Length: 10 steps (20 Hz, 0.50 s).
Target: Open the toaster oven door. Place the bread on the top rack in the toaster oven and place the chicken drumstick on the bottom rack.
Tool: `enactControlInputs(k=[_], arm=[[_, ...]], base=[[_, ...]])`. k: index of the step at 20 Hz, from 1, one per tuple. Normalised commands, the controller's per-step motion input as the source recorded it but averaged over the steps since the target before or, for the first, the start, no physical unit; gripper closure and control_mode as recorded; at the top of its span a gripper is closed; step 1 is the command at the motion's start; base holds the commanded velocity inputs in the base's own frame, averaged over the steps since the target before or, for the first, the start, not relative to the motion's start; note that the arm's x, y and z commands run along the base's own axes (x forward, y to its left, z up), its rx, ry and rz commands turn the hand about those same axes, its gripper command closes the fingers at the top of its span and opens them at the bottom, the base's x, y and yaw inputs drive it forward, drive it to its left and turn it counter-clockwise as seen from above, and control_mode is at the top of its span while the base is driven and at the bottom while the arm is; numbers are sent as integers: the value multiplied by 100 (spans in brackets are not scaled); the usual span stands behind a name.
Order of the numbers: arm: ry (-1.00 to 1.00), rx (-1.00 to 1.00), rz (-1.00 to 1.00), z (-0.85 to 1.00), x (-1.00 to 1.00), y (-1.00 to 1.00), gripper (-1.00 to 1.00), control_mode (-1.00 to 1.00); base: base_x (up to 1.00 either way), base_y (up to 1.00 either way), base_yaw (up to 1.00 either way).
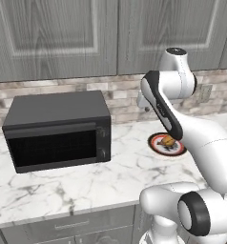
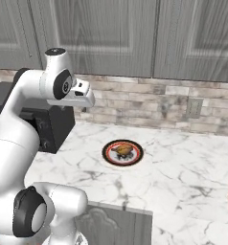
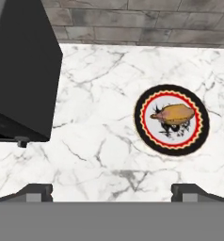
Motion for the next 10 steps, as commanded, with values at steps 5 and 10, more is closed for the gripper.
enactControlInputs(k=[5, 10], arm=[[0, 0, 0, 0, 0, 0, -100, 100], [0, 0, 0, 0, 0, 0, -100, 100]], base=[[0, 0, 0], [0, 0, 0]])
